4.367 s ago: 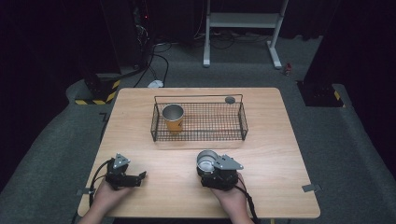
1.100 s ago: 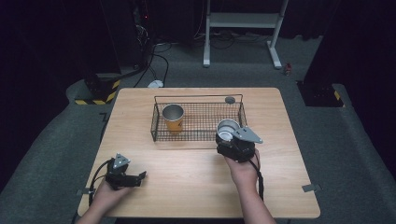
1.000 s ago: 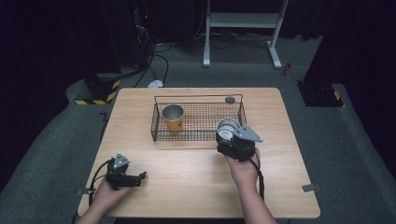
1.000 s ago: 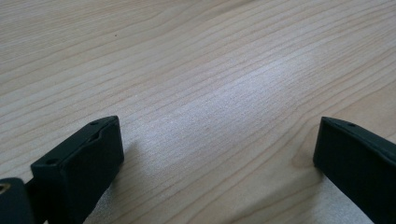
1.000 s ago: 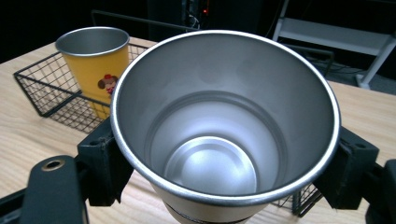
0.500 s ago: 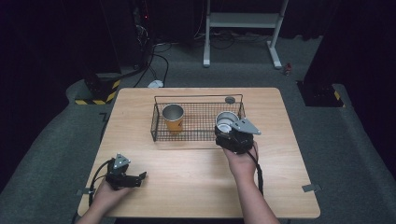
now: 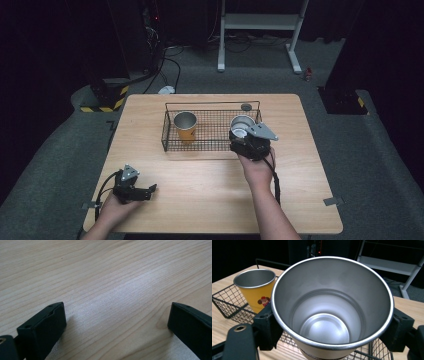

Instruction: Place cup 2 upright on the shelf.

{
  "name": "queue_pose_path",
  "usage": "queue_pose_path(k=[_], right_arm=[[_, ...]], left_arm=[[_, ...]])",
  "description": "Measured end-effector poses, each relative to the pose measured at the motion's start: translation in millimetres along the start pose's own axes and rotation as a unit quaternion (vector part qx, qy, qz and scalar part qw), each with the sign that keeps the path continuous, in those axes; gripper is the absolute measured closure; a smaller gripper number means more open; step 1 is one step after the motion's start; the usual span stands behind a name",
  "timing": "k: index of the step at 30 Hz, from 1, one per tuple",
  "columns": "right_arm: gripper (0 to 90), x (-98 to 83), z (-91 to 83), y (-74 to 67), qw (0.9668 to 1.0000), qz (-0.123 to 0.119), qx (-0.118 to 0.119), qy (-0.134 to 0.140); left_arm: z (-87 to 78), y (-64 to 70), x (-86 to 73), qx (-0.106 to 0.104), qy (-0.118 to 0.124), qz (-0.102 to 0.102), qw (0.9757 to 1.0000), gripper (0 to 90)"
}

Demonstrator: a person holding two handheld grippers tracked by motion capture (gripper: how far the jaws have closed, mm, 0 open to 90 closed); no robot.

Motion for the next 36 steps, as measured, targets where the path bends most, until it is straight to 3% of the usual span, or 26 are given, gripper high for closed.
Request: queue_pose_path(k=[25,36], right_arm=[[18.8,5.3,33.7,14.5,0.9997,-0.003,-0.021,-0.013],[18.8,-4.3,45.3,19.2,0.9991,0.006,-0.029,-0.029]], left_arm=[[0.9,-0.2,0.5,-0.002,-0.001,0.001,1.0000,1.8],[0.6,0.1,0.3,-0.004,-0.001,0.000,1.0000,1.8]])
Point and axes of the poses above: each handheld gripper's, and its own axes: z roughly forward along the jaws, x roughly out of its top, y roughly to its right, the point moved 5 cm from there along z, roughly forward along the jaws, and after that the axes turned 15 degrees about y, right-handed, at the moved point
